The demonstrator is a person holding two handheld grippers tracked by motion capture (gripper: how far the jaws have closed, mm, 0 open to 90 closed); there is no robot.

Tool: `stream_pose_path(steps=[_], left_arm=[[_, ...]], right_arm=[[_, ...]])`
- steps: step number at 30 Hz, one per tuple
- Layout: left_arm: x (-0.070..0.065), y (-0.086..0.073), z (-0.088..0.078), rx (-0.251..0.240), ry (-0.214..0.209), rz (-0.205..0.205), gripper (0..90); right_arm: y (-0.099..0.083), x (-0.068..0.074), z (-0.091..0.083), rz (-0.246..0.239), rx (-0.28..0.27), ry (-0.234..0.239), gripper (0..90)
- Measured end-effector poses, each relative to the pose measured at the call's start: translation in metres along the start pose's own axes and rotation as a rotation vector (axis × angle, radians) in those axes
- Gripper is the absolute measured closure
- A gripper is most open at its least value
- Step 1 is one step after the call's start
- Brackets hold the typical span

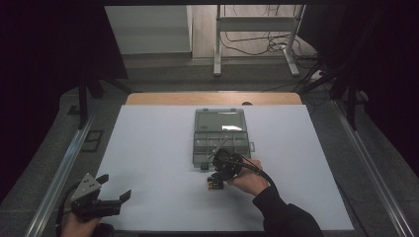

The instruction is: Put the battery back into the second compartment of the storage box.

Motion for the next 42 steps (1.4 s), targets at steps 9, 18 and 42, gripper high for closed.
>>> stream_pose_path(steps=[9,18,42], left_arm=[[0.0,0.0,0.0,-0.001,-0.003,0.0,3.2],[0.001,0.0,-0.001,-0.015,-0.012,-0.007,3.2],[0.002,0.0,-0.002,-0.021,-0.015,-0.019,3.1]], right_arm=[[0.001,-0.001,0.015,-0.039,0.026,-0.007,72.2],[0.001,-0.005,0.022,-0.059,0.047,-0.021,77.3],[0.008,-0.014,-0.026,0.003,-0.079,0.001,77.2]])
Point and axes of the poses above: each handheld gripper's, and its own axes: z roughly forward along the jaws, y roughly out of its top, x roughly to its left, the point moved 4 cm from there along z, roughly forward along the jaws, and after that the axes turned 8 degrees about -y, right-handed, at the moved point
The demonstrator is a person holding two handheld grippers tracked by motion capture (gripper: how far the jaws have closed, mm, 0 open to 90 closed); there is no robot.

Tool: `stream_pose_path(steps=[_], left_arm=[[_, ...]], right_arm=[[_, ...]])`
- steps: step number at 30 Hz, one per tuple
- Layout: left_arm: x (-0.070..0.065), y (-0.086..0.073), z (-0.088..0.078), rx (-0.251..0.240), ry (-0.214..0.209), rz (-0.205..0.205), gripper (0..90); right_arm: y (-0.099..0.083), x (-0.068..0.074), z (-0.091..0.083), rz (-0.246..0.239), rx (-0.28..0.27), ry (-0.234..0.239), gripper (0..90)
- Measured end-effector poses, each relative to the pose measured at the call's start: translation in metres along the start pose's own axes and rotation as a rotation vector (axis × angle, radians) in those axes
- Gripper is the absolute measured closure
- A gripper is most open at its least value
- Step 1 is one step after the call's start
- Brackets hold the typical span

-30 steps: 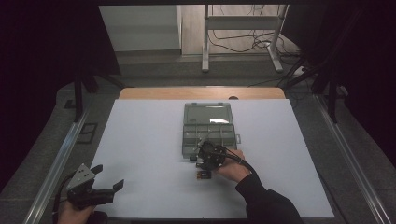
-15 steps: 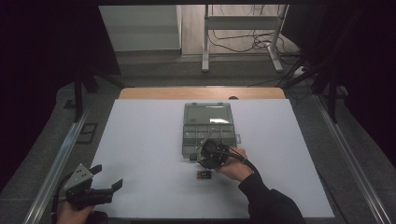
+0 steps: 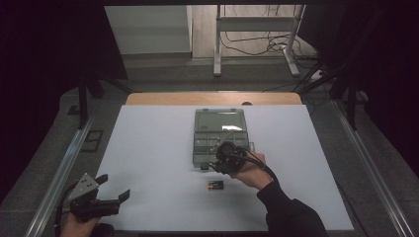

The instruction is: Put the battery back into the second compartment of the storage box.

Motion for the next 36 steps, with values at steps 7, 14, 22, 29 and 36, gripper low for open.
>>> stream_pose_path(steps=[7,14,22,29,36], left_arm=[[0.0,0.0,0.0,0.002,0.0,-0.001,3.1],[0.0,0.0,0.0,0.001,-0.001,-0.007,3.2],[0.001,0.0,0.0,0.001,-0.002,-0.008,3.2],[0.001,0.0,0.0,-0.001,-0.003,-0.011,3.2],[0.001,0.0,0.0,-0.003,-0.005,-0.016,3.1]], right_arm=[[0.005,-0.012,-0.006,0.04,-0.018,-0.014,77.2],[0.012,-0.025,-0.009,0.077,-0.035,-0.035,77.2],[0.021,-0.039,-0.008,0.113,-0.046,-0.067,77.2],[0.029,-0.05,-0.006,0.142,-0.055,-0.095,77.1],[0.038,-0.061,0.002,0.18,-0.056,-0.113,77.1]])
Point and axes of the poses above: each handheld gripper's, and its own axes: z roughly forward along the jaws, y roughly out of its top, x roughly to its left, the point moved 4 cm from there along z, roughly forward along the jaws, and after that the axes turned 8 degrees about -y, right-handed, at the moved point
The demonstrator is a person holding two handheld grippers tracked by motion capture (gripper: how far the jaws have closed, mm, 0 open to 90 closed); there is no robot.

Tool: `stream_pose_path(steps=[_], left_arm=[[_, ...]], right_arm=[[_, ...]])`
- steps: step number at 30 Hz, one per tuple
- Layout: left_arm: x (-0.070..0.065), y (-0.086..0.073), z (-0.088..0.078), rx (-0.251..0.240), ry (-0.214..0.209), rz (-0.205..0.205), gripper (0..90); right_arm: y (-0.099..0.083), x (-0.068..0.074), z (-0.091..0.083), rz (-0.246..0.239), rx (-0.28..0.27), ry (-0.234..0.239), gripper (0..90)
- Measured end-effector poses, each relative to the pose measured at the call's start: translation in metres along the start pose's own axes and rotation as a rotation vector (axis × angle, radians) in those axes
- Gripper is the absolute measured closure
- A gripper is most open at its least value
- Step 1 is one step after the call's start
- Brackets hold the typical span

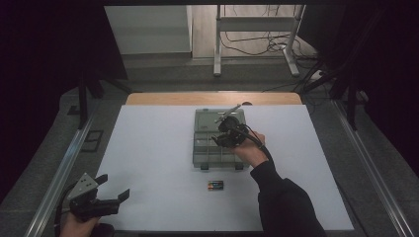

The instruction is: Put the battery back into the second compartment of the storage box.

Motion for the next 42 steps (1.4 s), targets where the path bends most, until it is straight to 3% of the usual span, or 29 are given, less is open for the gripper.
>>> stream_pose_path(steps=[10,22,30,34,42], left_arm=[[0.001,0.0,0.0,-0.001,-0.004,-0.004,3.1],[0.001,0.0,0.0,-0.002,-0.007,-0.008,3.1],[0.001,0.0,0.0,0.0,-0.007,-0.01,3.1],[0.001,0.0,0.0,0.001,-0.007,-0.012,3.1],[0.001,0.0,0.0,0.001,-0.007,-0.012,3.1]], right_arm=[[0.013,-0.005,0.017,0.024,0.009,-0.023,77.1],[0.013,-0.014,0.042,0.058,0.051,-0.069,75.9],[0.013,-0.016,0.031,0.074,0.031,-0.054,43.5],[0.01,-0.014,0.023,0.023,0.031,-0.083,30.5],[0.004,-0.011,0.005,0.037,-0.001,-0.024,8.5]])
Point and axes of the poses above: each handheld gripper's, and its own axes: z roughly forward along the jaws, y roughly out of its top, x roughly to its left, the point moved 4 cm from there along z, roughly forward along the jaws, and after that the axes turned 8 degrees about -y, right-handed, at the moved point
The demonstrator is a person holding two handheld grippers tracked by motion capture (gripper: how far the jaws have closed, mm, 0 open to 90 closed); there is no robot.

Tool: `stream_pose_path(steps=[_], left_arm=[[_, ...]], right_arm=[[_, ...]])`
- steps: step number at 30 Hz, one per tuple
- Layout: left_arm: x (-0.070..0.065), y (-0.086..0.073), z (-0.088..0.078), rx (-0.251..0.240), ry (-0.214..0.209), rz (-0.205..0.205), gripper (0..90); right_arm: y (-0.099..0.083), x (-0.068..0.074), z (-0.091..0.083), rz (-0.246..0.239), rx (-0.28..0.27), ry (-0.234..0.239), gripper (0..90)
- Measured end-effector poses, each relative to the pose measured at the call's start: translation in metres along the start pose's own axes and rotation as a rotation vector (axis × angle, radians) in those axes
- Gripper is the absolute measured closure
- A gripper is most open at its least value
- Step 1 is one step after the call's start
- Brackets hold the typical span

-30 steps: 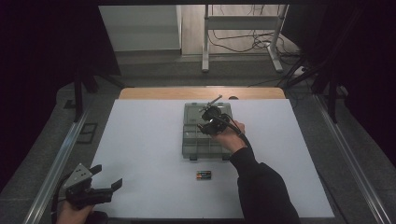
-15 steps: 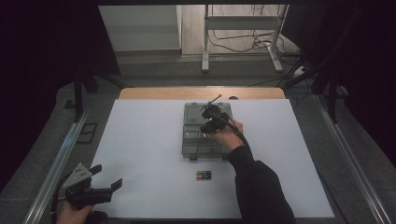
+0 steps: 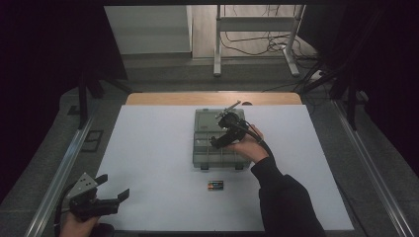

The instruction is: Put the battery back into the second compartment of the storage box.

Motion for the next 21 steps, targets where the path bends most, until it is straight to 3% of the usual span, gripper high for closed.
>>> stream_pose_path(steps=[5,8,14,21], left_arm=[[0.0,0.0,0.0,0.001,0.0,-0.002,3.2],[0.0,0.0,0.0,0.001,0.001,-0.003,3.2],[0.0,0.0,0.0,0.002,0.002,-0.005,3.2],[0.0,0.0,0.0,0.003,0.002,-0.006,3.2]], right_arm=[[-0.007,0.004,-0.008,-0.027,-0.031,0.013,0.0],[-0.011,0.007,-0.01,-0.054,-0.02,0.0,0.0],[-0.021,0.017,-0.016,-0.058,-0.022,0.004,0.0],[-0.033,0.027,-0.02,-0.054,0.044,0.011,0.1]])
Point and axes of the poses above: each handheld gripper's, and its own axes: z roughly forward along the jaws, y roughly out of its top, x roughly to its left, the point moved 4 cm from there along z, roughly forward along the jaws, and after that the axes turned 8 degrees about -y, right-handed, at the moved point
